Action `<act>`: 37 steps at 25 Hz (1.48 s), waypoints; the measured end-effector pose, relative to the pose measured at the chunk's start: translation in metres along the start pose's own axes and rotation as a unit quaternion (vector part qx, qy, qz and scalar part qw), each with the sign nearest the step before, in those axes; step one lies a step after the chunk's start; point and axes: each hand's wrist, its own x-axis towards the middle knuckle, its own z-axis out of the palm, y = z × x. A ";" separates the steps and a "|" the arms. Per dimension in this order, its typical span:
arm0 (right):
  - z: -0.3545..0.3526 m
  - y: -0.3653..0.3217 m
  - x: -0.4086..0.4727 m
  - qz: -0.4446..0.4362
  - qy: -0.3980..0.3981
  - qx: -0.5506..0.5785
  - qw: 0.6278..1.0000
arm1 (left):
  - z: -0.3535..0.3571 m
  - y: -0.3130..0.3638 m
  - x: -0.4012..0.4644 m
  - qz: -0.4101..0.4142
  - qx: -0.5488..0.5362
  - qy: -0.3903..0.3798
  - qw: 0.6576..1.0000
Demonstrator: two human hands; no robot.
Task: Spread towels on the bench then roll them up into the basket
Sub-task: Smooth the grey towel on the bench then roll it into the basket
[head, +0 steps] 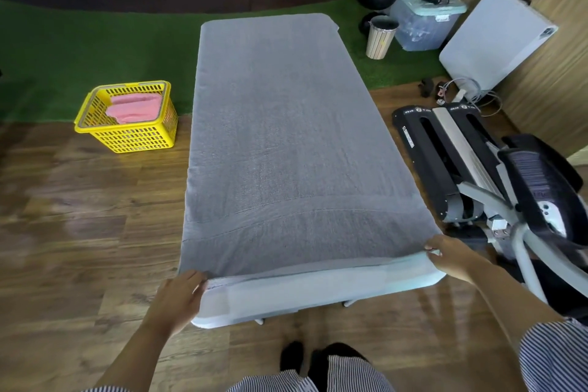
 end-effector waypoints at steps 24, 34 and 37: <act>0.023 0.034 -0.009 -0.175 0.098 0.003 0.980 | 0.023 0.040 -0.023 0.008 0.064 0.139 0.988; 0.028 0.034 -0.016 -0.138 0.086 0.019 0.986 | 0.019 0.043 -0.029 -0.009 0.137 0.122 0.983; 0.025 0.035 -0.014 -0.131 0.076 0.019 0.988 | 0.022 0.039 -0.026 -0.022 0.131 0.100 0.986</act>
